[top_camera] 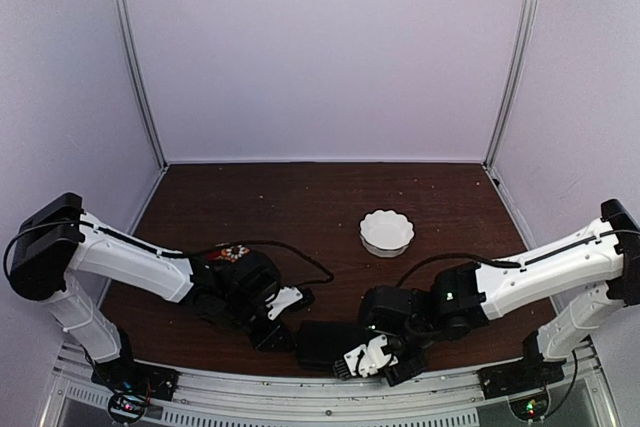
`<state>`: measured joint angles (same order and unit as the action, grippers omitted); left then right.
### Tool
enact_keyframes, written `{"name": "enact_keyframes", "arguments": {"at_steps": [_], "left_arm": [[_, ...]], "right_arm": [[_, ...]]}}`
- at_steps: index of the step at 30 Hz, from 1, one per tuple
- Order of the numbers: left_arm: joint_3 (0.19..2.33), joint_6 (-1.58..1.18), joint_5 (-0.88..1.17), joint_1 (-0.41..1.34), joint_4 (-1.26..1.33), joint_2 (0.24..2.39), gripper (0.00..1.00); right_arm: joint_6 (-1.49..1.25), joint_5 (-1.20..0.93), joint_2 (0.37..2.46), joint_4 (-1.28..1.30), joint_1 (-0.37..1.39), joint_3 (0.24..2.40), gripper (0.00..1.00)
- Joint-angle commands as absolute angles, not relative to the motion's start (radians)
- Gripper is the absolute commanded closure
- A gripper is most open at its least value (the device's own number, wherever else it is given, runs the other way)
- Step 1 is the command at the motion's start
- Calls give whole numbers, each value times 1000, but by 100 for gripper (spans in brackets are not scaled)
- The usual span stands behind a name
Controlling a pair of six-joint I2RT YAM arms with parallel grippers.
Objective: Sort the hair-cutting tools
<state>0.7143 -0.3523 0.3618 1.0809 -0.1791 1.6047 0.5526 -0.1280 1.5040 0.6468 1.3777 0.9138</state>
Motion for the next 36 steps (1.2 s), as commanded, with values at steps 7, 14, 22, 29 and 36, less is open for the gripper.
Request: {"name": "enact_keyframes", "arguments": {"at_steps": [7, 14, 22, 29, 36], "left_arm": [[712, -363, 352, 1078, -126, 1625, 86], [712, -361, 344, 1078, -100, 1623, 89], [692, -363, 281, 1078, -96, 1579, 89], [674, -346, 191, 1071, -84, 1492, 96], [701, -333, 159, 1063, -94, 1499, 100]], "right_arm": [[480, 158, 1547, 580, 1413, 935, 40], [473, 181, 1573, 599, 1414, 954, 57], [479, 222, 1537, 644, 1371, 1009, 97], [471, 99, 1539, 707, 1254, 1086, 100], [477, 49, 1545, 719, 1225, 1103, 100]]}}
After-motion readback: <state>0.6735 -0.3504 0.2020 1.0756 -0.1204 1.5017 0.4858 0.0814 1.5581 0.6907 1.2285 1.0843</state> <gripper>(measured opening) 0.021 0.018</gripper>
